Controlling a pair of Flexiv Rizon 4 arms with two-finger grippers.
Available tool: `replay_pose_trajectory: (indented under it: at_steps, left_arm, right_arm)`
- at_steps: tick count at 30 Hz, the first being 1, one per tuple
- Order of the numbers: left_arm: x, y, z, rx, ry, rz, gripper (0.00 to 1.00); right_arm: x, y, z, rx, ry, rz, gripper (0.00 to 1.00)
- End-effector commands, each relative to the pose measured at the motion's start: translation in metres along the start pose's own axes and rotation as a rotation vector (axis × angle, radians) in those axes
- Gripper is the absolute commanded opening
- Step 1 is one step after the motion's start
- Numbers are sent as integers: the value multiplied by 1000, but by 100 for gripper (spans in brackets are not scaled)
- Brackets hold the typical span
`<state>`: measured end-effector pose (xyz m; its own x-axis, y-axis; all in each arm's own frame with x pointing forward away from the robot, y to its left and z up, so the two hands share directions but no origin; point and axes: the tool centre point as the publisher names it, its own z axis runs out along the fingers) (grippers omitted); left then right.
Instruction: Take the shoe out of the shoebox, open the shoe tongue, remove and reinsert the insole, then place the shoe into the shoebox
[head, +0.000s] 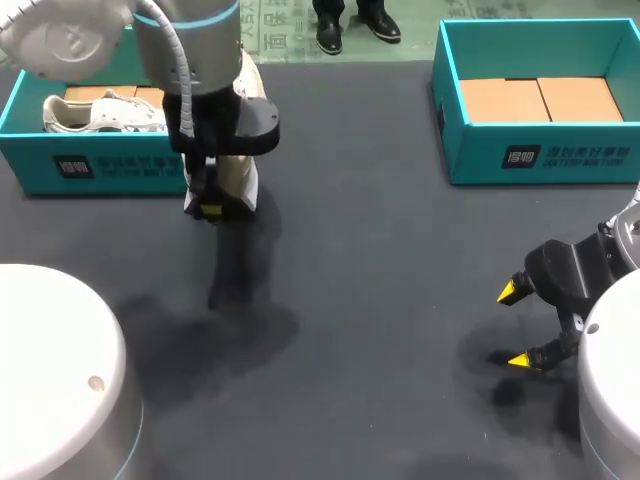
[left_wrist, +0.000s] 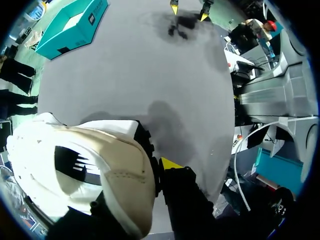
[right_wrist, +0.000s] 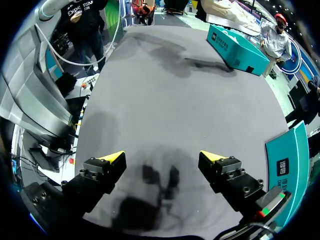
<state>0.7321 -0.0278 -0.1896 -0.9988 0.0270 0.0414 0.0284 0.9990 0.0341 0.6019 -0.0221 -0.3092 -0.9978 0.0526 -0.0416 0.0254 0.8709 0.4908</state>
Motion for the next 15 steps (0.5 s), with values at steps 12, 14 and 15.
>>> replay_pose_trajectory:
  at_steps: [12,14,15]
  left_arm:
    - [-70,59,-37,-20,30,43,0]
    - [-75,64,-40,-36,32,60,0]
    - [-75,64,-40,-36,32,60,0]
  right_arm:
    - [3,0,-1,1,-4,0,100]
    - [3,0,-1,1,-4,0,100]
    - [3,0,-1,1,-4,0,100]
